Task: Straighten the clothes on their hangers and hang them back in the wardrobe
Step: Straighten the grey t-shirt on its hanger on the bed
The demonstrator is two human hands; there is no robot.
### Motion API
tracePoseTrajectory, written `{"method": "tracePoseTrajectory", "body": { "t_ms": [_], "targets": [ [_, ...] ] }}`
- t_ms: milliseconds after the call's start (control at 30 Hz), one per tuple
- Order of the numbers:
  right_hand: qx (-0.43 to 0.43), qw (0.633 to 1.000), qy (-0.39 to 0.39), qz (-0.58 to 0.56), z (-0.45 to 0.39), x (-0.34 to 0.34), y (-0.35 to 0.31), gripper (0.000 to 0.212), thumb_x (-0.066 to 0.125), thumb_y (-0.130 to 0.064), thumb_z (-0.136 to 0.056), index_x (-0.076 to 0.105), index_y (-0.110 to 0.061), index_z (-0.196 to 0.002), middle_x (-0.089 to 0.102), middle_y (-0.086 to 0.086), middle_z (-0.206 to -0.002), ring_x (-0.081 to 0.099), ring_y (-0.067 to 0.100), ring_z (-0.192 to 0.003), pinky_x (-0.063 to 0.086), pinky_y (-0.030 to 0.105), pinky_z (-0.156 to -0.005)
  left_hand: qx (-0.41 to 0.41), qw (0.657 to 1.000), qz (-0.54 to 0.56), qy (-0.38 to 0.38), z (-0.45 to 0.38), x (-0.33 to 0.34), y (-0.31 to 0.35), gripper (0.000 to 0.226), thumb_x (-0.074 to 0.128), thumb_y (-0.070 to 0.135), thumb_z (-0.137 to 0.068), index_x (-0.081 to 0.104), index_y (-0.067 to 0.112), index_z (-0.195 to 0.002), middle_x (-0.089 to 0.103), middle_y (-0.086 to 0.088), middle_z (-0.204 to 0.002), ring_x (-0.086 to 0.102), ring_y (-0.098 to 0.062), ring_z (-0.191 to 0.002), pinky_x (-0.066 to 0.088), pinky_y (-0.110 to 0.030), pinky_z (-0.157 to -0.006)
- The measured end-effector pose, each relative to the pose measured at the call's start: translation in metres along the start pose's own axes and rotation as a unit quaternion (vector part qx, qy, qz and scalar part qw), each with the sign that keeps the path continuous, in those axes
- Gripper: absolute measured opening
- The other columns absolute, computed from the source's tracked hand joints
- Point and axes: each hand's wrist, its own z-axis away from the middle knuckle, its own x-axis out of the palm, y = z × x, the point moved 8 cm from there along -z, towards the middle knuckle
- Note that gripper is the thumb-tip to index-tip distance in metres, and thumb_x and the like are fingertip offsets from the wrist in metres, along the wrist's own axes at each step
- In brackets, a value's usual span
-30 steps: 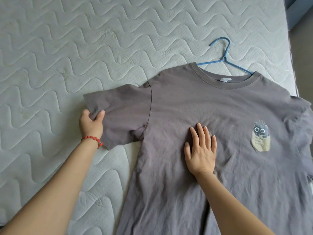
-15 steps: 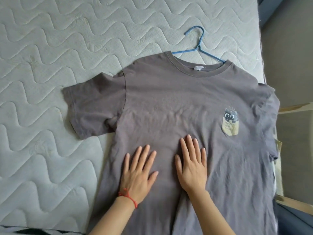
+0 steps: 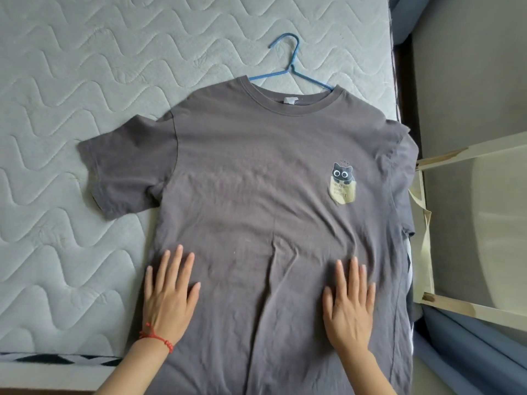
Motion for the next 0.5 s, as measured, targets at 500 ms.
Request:
{"method": "tracePoseTrajectory", "body": {
  "t_ms": [500],
  "targets": [
    [-0.02,0.954,-0.291,-0.074,0.048,-0.04,-0.065,0.053,0.036,-0.032,-0.097,0.022,-0.019,-0.146,0.025,0.003,-0.153,0.028,0.021,-0.139,0.029,0.033,-0.109,-0.105,0.97,0.137,-0.171,0.082,-0.049,-0.006,0.052,0.038,0.036,-0.095,0.028,0.02,-0.143,0.016,-0.002,-0.155,0.02,-0.019,-0.142,0.023,-0.031,-0.114]
  ]
}}
